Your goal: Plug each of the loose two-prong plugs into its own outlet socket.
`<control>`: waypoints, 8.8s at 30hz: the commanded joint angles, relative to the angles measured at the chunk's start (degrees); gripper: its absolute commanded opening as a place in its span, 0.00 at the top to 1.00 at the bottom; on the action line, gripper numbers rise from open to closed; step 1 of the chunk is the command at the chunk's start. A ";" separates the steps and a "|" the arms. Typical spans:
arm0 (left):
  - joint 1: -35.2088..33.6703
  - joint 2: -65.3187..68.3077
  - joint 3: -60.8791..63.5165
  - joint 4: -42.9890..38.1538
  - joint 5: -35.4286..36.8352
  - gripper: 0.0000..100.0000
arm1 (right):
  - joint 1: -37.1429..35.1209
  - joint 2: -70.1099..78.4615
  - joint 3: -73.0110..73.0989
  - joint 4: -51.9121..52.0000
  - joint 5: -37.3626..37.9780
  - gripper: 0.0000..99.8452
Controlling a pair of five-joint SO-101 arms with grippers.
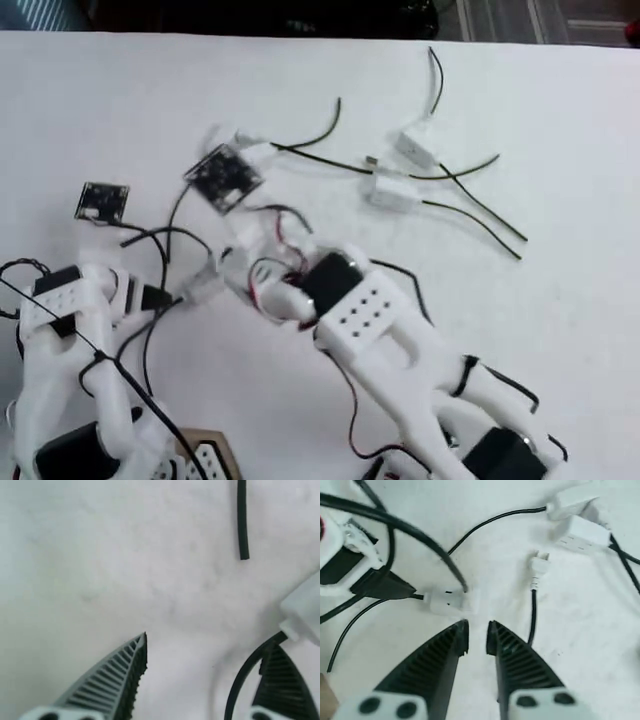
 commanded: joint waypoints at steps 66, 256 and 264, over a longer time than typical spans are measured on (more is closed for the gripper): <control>12.00 27.74 -32.70 -2.29 2.90 0.62 | 16.48 -2.95 24.00 -31.16 -10.81 0.97; 6.73 -20.97 13.98 -6.95 2.64 0.62 | 17.54 49.89 -30.15 18.77 13.89 0.92; 6.73 -20.97 13.98 -6.95 2.64 0.62 | 18.68 50.24 -33.76 21.49 13.54 0.93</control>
